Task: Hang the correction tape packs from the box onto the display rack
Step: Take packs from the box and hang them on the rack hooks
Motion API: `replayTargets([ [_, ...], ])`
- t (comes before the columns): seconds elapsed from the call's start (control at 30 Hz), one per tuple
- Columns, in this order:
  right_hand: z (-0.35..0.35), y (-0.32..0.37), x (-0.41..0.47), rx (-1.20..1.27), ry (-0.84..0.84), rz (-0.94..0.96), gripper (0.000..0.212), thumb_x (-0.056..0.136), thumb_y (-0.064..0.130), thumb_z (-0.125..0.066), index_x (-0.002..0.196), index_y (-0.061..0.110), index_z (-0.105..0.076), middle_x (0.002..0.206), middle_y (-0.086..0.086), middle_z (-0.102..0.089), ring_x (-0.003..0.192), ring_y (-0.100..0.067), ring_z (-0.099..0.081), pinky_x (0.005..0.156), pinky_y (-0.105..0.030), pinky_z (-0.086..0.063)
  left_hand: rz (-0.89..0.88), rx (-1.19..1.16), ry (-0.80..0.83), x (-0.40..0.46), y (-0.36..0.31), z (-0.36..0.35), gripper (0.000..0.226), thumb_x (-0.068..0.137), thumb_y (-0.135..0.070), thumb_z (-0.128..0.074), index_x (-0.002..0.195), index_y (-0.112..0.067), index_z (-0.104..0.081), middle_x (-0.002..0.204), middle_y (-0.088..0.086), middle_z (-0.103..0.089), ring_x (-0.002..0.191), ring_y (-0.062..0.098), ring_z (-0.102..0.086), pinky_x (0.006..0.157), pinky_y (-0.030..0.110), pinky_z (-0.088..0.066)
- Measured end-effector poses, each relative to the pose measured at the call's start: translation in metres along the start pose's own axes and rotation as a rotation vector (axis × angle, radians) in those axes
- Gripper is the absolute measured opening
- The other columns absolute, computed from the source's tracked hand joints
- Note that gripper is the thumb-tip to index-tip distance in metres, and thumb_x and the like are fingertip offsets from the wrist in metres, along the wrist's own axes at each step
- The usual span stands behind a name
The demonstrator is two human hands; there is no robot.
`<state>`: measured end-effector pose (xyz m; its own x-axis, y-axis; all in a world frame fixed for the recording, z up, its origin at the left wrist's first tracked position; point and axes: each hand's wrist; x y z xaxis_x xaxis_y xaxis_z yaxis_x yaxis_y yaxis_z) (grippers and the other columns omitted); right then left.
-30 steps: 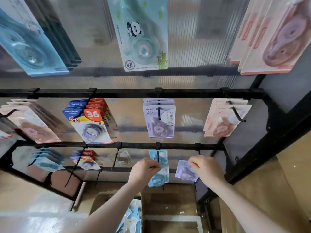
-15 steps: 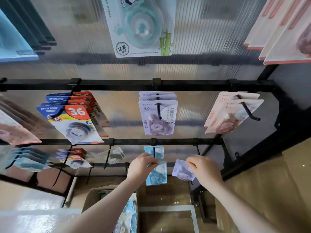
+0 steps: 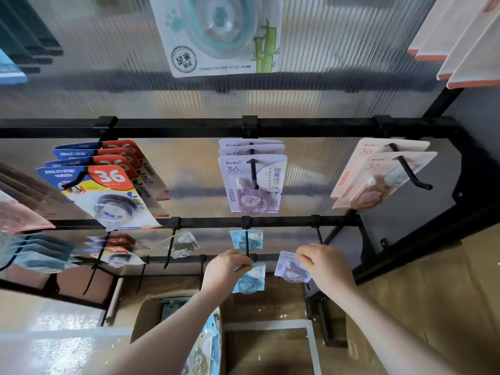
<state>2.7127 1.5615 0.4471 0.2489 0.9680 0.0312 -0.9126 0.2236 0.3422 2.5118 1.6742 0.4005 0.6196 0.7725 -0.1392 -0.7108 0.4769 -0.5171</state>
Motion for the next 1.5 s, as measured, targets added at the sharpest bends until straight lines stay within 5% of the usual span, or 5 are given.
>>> replayTargets([
  [0.43,-0.014,-0.009,0.003,-0.029,0.006,0.021,0.016,0.088,0.019,-0.062,0.077,0.01,-0.07,0.07,-0.003,-0.067,0.062,-0.018,-0.061,0.049,-0.023,-0.041,-0.147,0.103,0.141,0.01,0.015,-0.003,0.032,0.095,-0.028,-0.05,0.126,-0.026,-0.056,0.128,-0.007,-0.057,0.115,0.01,-0.053,0.081,0.024,-0.05],
  [0.6,-0.014,-0.011,0.002,-0.047,-0.002,0.03,0.021,0.069,0.015,-0.081,0.058,0.016,-0.063,0.053,0.0,-0.059,0.042,-0.017,-0.054,0.042,-0.006,-0.018,-0.158,0.158,0.136,0.023,0.018,-0.005,0.032,0.094,-0.03,-0.052,0.126,-0.027,-0.056,0.129,-0.006,-0.057,0.116,0.013,-0.054,0.078,0.025,-0.049],
  [0.87,-0.022,-0.02,-0.001,0.006,-0.011,0.014,0.019,0.089,0.024,-0.061,0.085,0.009,-0.071,0.08,-0.004,-0.07,0.07,-0.021,-0.064,0.057,-0.027,-0.048,-0.198,0.195,0.019,0.048,0.019,0.001,0.027,0.097,-0.021,-0.047,0.119,-0.022,-0.062,0.112,0.003,-0.063,0.098,0.026,-0.058,0.07,0.028,-0.042],
  [1.27,-0.021,-0.013,0.004,-0.079,-0.045,0.057,0.025,0.057,0.02,-0.088,0.055,0.021,-0.063,0.049,0.006,-0.058,0.039,-0.01,-0.053,0.039,-0.003,-0.005,-0.176,0.288,-0.085,0.05,0.008,0.003,0.035,0.065,-0.009,-0.083,0.095,-0.021,-0.071,0.085,0.0,-0.069,0.069,0.02,-0.065,0.052,0.029,-0.05],
  [1.5,-0.013,-0.003,0.01,-0.07,-0.051,0.073,0.026,0.056,0.019,-0.088,0.055,0.022,-0.063,0.05,0.006,-0.057,0.04,-0.009,-0.053,0.044,-0.002,-0.006,-0.098,0.266,-0.208,0.027,0.009,0.015,0.033,0.092,-0.025,-0.056,0.124,-0.018,-0.057,0.122,0.003,-0.059,0.11,0.021,-0.055,0.089,0.033,-0.045],
])
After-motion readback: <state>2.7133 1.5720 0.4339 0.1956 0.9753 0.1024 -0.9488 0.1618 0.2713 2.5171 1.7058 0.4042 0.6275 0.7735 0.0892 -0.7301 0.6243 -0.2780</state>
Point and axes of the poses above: each hand's wrist, its own x-axis towards the middle knuckle, its own z-axis out of the back of the hand, y = z × x
